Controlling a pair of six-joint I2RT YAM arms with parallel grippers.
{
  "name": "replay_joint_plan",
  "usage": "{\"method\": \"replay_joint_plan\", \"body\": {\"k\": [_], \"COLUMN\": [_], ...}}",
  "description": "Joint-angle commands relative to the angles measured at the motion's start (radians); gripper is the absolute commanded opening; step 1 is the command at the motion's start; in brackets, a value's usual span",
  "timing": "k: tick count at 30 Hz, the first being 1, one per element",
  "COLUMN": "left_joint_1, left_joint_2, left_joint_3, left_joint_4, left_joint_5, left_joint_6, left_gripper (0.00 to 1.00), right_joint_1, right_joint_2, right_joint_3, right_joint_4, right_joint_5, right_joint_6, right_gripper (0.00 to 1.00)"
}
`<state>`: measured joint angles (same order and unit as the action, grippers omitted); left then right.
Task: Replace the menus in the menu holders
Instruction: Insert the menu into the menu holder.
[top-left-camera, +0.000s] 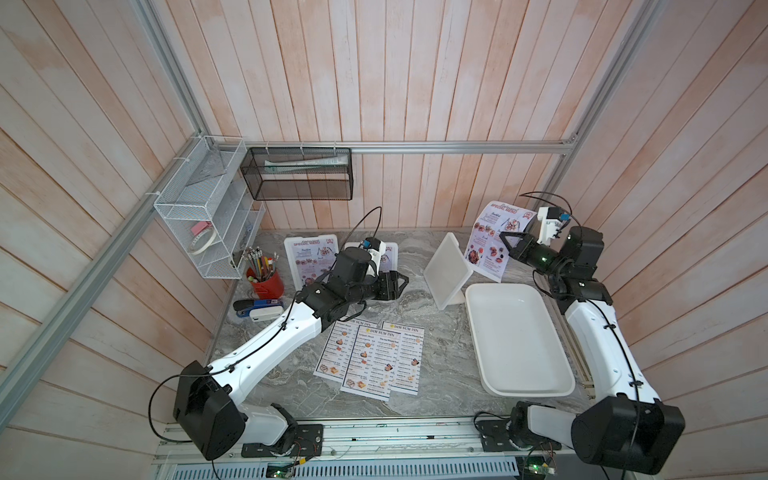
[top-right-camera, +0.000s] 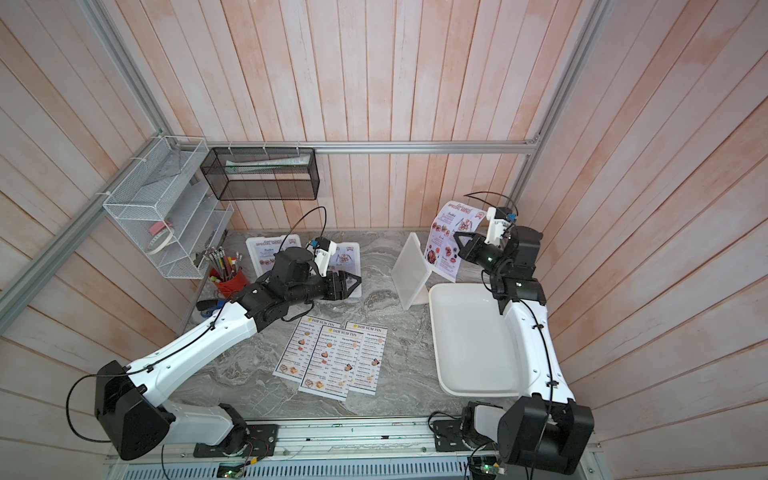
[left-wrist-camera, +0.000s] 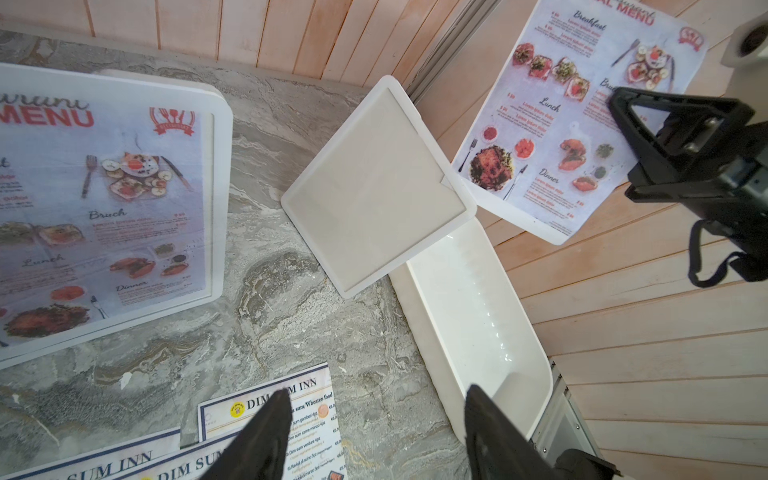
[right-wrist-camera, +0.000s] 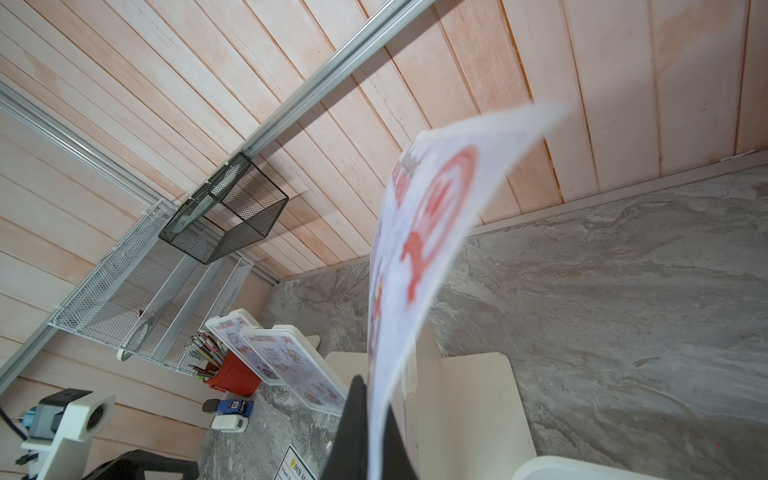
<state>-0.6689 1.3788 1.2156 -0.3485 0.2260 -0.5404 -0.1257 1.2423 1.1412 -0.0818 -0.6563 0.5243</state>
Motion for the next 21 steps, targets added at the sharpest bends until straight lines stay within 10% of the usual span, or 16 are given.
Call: {"method": "replay_joint_plan", "body": {"k": [1,21], "left_joint_1": [-0.007,-0.012], "left_joint_2": [0.006,-0.007], "left_joint_3": [0.037,0.071], "left_joint_4": [-0.016,-0.081], "left_joint_5": [-0.022,-0.063], "left_joint_6": [0.027,0.058], "left_gripper": [0.68,0.69], "right_joint_1": [0.013,0.070], "right_joint_2": [0.019,0.165], "right_joint_3": [0.005,0.045], "right_joint_4": [0.023,0.149], "right_joint_5": [-0.013,0.062], "right_joint_6": [0.005,-0.005], "right_gripper": [0.00,0.00]}}
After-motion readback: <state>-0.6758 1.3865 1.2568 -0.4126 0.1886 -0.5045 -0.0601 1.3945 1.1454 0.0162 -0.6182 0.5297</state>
